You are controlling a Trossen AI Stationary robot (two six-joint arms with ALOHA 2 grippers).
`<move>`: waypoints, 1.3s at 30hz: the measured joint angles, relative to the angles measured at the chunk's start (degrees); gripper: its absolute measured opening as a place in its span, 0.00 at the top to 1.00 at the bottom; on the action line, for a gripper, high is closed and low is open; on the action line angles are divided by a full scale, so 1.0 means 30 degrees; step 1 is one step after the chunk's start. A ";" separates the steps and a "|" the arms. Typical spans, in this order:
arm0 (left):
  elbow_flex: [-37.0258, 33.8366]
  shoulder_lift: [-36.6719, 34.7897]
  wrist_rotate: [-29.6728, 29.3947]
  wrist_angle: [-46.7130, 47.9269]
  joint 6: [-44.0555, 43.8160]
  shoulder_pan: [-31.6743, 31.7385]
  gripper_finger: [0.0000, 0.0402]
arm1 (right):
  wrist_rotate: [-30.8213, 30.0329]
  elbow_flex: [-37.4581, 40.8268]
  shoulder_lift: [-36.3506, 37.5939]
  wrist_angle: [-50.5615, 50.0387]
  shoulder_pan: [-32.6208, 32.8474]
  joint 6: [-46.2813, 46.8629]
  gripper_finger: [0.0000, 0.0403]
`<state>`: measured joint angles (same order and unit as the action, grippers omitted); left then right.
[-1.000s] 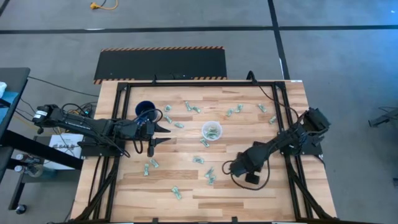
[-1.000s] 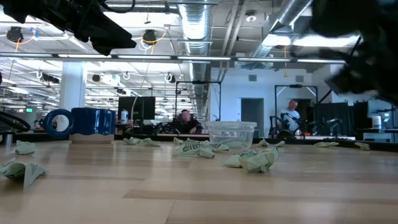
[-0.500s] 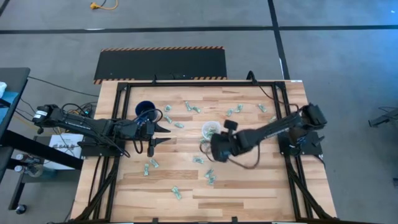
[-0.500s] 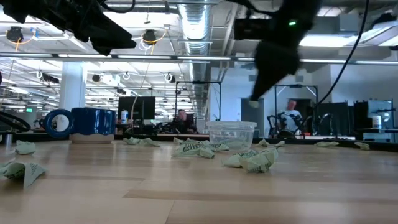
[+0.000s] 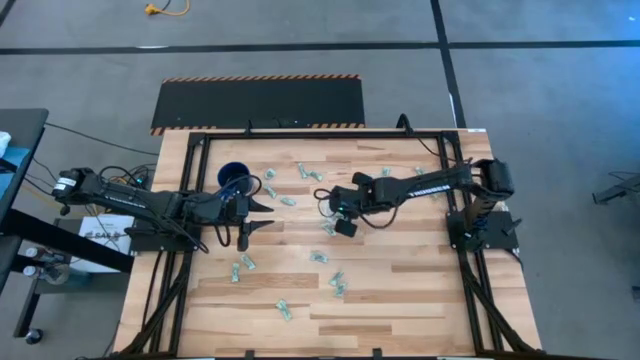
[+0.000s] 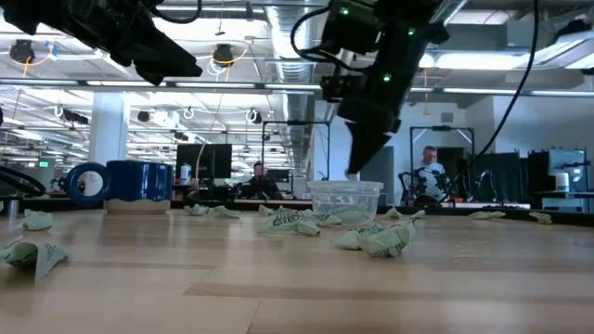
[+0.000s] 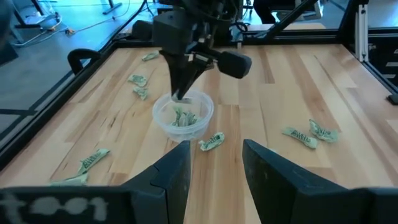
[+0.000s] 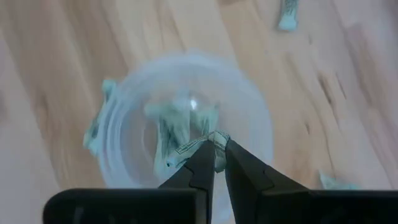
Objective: Pick and place items into bin
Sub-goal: Put the gray stevia packet into the transparent bin
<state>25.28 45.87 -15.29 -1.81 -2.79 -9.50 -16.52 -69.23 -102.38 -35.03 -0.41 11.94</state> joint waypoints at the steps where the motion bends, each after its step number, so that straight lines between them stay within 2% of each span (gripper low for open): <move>1: 0.0000 0.0000 -0.0069 -0.0003 0.0000 0.0000 0.66 | 0.0002 0.0012 -0.0035 -0.0090 -0.0078 -0.0002 0.91; 14: 0.0000 0.0000 -0.0183 0.0337 -0.0023 0.0029 0.66 | 0.0046 0.0035 0.0165 -0.0090 0.0023 -0.0512 0.75; 19: 0.0000 0.0000 -0.0077 0.0848 -0.0659 0.0029 0.66 | -0.0160 0.0047 0.0958 -0.1951 0.0279 -0.0763 0.73; 22: 0.0000 0.0053 0.1064 0.1655 -0.1243 0.0036 0.66 | -0.0940 0.0060 0.1742 -0.4175 0.0519 -0.0370 0.74; 26: 0.0000 0.0574 0.3142 0.2431 -0.2252 -0.0066 0.66 | -0.2092 0.0443 0.3518 -0.5875 0.0987 0.1131 0.74; 31: 0.0000 0.2334 0.4143 0.3344 -0.4387 -0.0532 0.66 | -0.2874 0.3348 0.6867 -0.5260 0.1904 0.3326 0.75; 34: 0.0008 0.3822 0.4677 0.4028 -0.6312 -0.0845 0.66 | -0.3142 0.5198 0.8963 -0.4646 0.2508 0.5249 0.75; 39: 0.0610 0.5853 0.7033 0.6559 -1.0656 -0.0867 0.66 | -0.3372 0.7245 1.1418 -0.3658 0.3741 0.7824 0.75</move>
<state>27.11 63.43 5.81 17.87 -34.75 -12.10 -26.63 -47.49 -68.13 -46.01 10.82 35.42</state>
